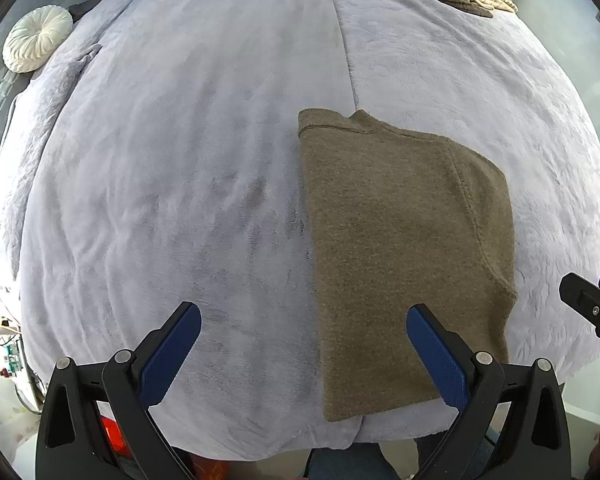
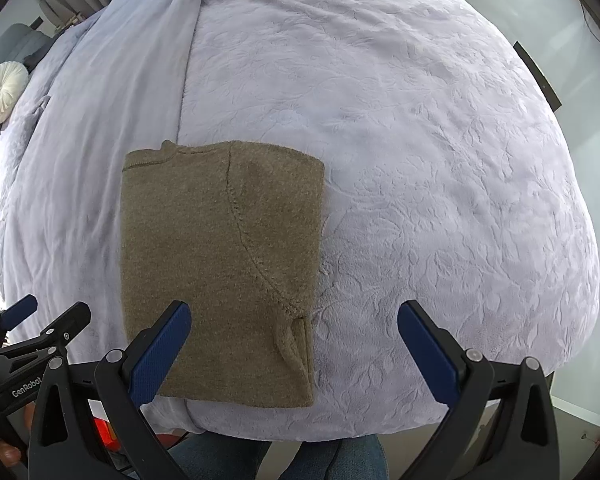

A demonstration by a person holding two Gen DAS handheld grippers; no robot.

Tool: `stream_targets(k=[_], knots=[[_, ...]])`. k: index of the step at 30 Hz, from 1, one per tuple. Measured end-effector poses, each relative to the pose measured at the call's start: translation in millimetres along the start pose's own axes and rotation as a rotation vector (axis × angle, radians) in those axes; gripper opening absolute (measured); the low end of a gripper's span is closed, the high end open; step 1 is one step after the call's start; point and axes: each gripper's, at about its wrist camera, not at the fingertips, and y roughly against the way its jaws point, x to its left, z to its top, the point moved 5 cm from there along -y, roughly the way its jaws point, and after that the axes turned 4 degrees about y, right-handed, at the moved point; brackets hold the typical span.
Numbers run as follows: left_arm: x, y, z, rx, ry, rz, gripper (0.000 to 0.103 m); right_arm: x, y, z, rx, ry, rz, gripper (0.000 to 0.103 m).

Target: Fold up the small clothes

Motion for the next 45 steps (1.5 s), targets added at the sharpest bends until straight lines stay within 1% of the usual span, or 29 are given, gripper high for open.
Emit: stream_targets(k=[17, 38, 45], knots=[[-1.2, 3.4, -1.2, 0.003, 0.012, -0.006, 0.103, 0.4, 1.0, -0.1, -0.001, 0.0, 0.0, 0.103], [-5.3, 9.7, -1.8, -0.022, -0.006, 0.008, 0.103, 4.2, 5.1, -4.1, -0.01, -0.014, -0.002, 0.103], [-4.7, 9.5, -2.4, -0.019, 0.001, 0.011, 0.103, 4.0, 4.8, -4.0, -0.009, -0.015, -0.002, 0.103]])
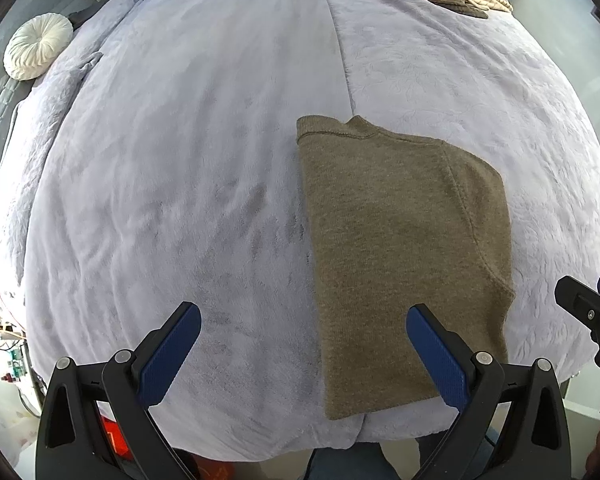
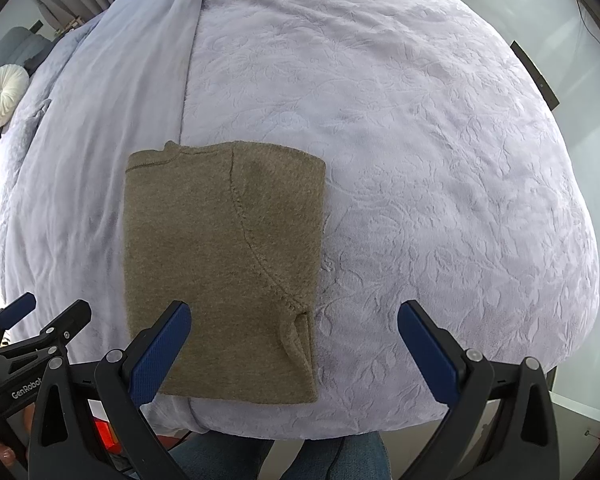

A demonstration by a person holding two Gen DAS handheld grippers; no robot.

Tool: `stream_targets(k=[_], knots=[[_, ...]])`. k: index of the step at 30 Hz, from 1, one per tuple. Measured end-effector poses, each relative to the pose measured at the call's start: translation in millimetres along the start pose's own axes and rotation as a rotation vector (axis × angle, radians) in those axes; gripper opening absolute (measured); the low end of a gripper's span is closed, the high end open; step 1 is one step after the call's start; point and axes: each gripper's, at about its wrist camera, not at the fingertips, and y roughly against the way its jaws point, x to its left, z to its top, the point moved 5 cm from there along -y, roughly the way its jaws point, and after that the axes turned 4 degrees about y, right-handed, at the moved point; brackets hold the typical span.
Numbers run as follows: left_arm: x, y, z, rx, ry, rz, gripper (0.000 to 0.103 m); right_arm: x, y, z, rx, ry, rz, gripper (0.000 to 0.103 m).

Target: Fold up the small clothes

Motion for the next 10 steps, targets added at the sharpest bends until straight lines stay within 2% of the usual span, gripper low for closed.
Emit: stream_targets(k=[10], knots=[[0.1, 1.3, -1.0, -0.011, -0.009, -0.014, 0.103, 3.8, -0.6, -4.3, 0.002, -0.003, 0.0, 0.103]])
